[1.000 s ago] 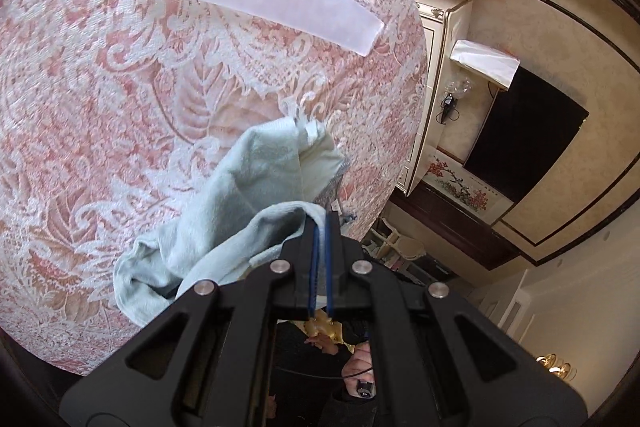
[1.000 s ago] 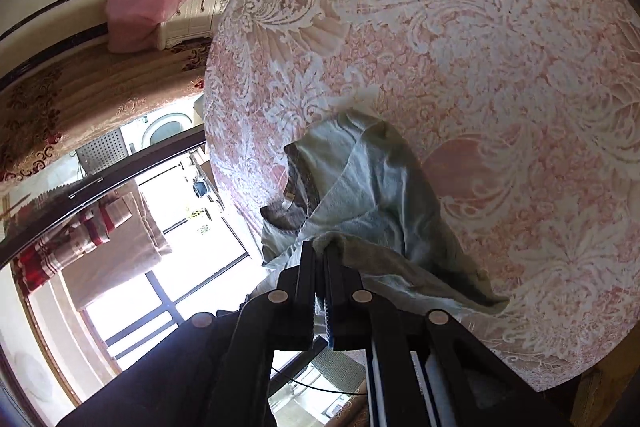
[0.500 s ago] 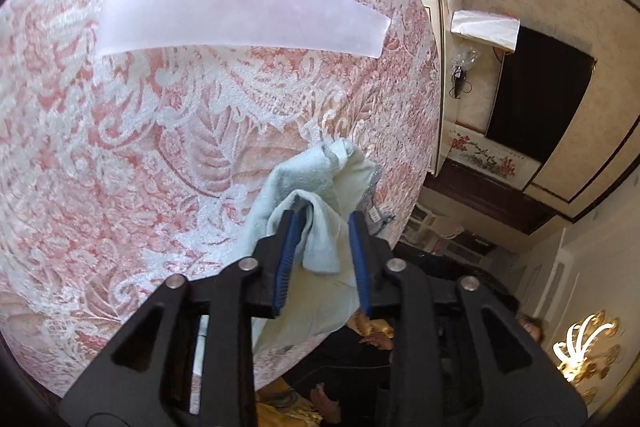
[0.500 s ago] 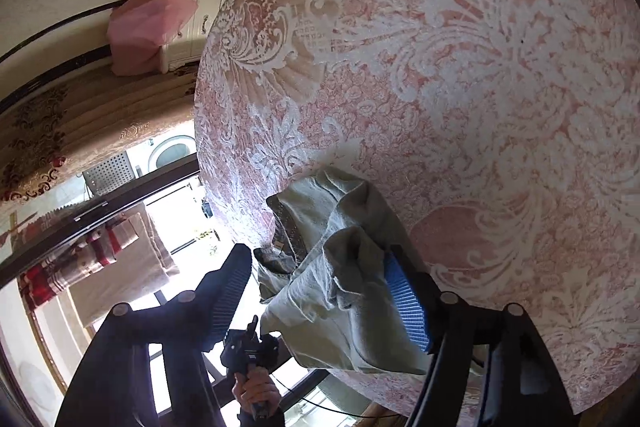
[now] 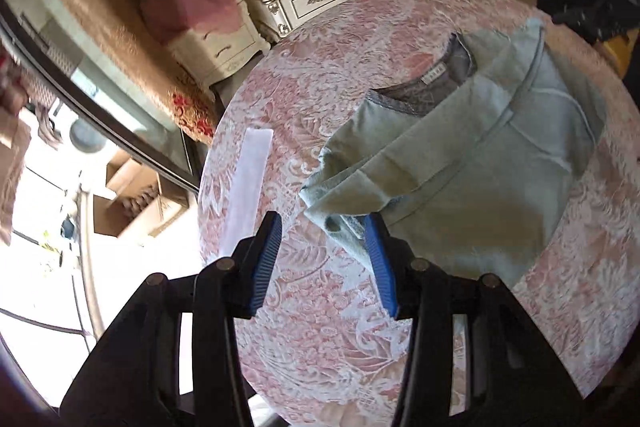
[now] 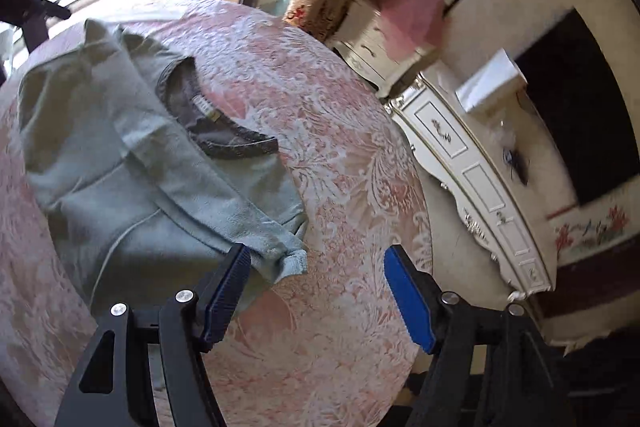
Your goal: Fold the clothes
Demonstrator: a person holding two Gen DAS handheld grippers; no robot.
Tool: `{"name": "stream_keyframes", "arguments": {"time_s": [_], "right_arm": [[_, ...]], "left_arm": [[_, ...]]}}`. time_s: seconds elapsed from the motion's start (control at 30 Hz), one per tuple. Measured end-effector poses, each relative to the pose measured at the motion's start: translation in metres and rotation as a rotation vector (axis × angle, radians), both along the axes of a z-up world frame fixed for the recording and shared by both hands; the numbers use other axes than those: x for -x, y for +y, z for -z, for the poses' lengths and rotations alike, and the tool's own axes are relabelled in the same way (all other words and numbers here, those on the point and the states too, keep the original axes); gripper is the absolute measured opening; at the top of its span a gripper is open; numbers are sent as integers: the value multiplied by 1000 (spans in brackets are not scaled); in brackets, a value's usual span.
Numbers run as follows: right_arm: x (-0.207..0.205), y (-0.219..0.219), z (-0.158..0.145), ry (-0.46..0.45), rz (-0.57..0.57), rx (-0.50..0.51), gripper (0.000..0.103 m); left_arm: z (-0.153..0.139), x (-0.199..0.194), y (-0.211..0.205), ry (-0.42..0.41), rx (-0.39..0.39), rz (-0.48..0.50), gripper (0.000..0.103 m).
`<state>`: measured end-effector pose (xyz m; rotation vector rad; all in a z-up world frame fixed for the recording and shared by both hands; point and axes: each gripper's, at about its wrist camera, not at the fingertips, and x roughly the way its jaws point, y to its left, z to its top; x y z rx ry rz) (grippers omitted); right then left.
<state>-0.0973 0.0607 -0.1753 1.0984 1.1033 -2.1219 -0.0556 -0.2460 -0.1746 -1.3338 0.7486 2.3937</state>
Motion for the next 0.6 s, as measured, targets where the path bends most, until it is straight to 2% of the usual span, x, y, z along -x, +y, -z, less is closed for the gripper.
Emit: {"name": "stream_keyframes", "arguments": {"time_s": [0.13, 0.3, 0.4, 0.6], "right_arm": [[-5, -13, 22, 4, -144, -113, 68], [-18, -22, 41, 51, -321, -259, 68], [-19, -24, 54, 73, -392, -325, 64], [-15, -30, 69, 51, -481, -379, 41]], "left_arm": [[19, -8, 31, 50, 217, 168, 47], [38, -18, 45, 53, 355, 333, 47], [48, -23, 48, 43, 395, 398, 47], [49, -26, 50, 46, 397, 411, 47]]}}
